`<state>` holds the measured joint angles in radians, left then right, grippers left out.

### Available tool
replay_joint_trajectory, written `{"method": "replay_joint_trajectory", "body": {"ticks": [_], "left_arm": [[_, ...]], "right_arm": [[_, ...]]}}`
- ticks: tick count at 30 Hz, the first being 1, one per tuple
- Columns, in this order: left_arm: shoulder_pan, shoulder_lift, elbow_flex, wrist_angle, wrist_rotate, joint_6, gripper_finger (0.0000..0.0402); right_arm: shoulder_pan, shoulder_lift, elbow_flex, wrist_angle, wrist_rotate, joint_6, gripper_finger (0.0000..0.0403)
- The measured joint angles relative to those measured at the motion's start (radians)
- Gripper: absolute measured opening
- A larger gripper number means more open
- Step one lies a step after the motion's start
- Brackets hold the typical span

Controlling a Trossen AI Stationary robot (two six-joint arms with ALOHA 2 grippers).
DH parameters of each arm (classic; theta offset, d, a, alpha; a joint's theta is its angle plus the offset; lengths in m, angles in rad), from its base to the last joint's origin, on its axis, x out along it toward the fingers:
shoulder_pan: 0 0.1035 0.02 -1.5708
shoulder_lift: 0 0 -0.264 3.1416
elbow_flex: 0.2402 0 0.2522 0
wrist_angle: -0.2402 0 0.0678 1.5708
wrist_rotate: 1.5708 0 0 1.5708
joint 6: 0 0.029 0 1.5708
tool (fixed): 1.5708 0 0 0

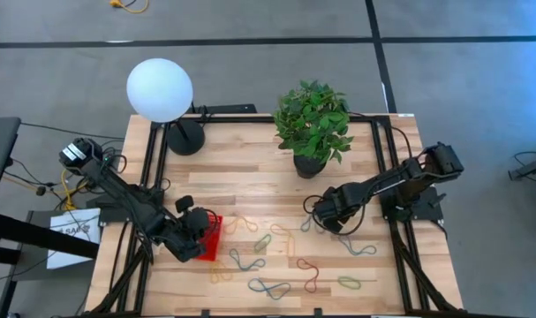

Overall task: Pick and place items into bin
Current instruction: Put the yellow rubber band into the red bin

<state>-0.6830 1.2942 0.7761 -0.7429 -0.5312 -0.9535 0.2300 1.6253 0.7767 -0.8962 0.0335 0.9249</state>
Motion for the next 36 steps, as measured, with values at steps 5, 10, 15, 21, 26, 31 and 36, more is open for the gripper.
{"method": "replay_joint_trajectory", "body": {"ticks": [5, 10, 15, 21, 26, 31, 36], "left_arm": [[0.0, 0.0, 0.0, 0.0, 0.0, 0.001, 0.0087], [0.0, 0.0, 0.0, 0.0, -0.002, 0.002, 0.0087], [0.0, 0.0, 0.0, 0.0, -0.004, 0.004, 0.0087], [0.0, 0.0, 0.0, -0.001, -0.006, 0.016, 0.0087], [0.0, 0.0, -0.006, 0.002, -0.008, 0.016, 0.0087], [0.0, 0.0, -0.032, -0.001, -0.011, 0.015, 0.0087], [0.0, 0.0, -0.042, 0.003, -0.036, 0.004, 0.0087]], "right_arm": [[0.019, -0.039, -0.005, 0.025, 0.017, -0.007, 0.0086], [0.017, -0.046, -0.004, 0.088, 0.013, -0.034, 0.0026], [0.016, -0.047, -0.005, 0.22, 0.016, -0.163, 0.0011], [0.04, -0.046, -0.002, 0.477, 0.009, -0.339, 0.0004], [0.057, -0.047, -0.002, 0.731, 0.009, -0.534, 0.0001], [0.054, -0.047, -0.002, 0.997, 0.016, -0.741, 0.0001], [0.03, -0.048, 0.0, 1.354, 0.065, -0.905, 0.0001]]}}
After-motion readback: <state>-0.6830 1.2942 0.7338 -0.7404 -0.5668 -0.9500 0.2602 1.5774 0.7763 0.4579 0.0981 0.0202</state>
